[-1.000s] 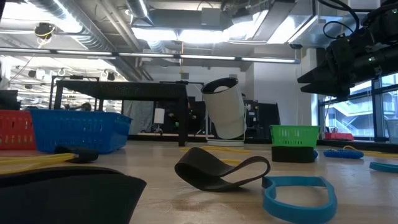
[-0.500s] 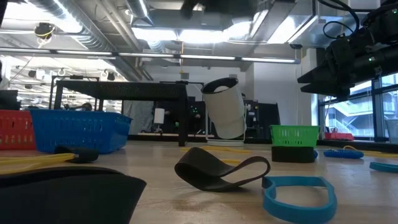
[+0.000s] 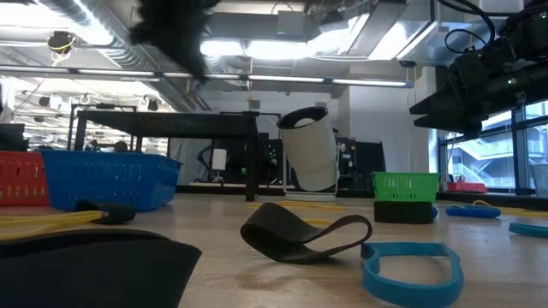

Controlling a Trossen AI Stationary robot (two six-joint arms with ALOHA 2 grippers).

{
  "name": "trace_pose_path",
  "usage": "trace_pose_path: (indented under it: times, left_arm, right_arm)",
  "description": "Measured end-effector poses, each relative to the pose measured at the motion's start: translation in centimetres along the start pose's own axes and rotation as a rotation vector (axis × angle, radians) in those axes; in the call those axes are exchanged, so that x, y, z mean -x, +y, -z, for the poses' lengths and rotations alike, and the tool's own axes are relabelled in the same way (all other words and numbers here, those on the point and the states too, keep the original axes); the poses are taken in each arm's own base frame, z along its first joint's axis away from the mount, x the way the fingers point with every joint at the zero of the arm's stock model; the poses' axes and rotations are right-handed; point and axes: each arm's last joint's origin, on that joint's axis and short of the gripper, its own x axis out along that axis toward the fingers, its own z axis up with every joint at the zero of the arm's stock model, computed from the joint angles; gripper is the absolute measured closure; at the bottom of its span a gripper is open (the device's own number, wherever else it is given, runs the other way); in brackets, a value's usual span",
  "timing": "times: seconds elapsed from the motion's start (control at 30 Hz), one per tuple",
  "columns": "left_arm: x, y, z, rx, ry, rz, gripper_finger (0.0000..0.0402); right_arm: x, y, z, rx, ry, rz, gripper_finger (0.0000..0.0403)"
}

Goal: Pick & Place Office Desk Supplies
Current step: Put the blue rubber band into the blue bin

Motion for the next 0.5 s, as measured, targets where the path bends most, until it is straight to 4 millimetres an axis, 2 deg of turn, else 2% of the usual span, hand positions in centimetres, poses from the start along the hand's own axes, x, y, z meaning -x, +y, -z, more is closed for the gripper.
trace_pose_path:
  times: [0.13, 0.23, 0.5]
  left_arm:
    - [0.3, 1.7, 1.2, 0.06, 0.186, -0.09, 0.0398]
    - [-0.4, 2.1, 2.3, 0.08, 0.278, -0.121, 0.0398]
    - [-3.7, 2.9, 5.5, 0.126, 0.319, -0.157, 0.0398]
  right_arm:
    - [0.0, 0.0, 0.0, 0.0, 0.0, 0.0, 0.0166]
    - [0.0, 0.0, 0.0, 0.0, 0.0, 0.0, 0.0166]
    - [0.0, 0.0, 0.0, 0.0, 0.0, 0.0, 0.0166]
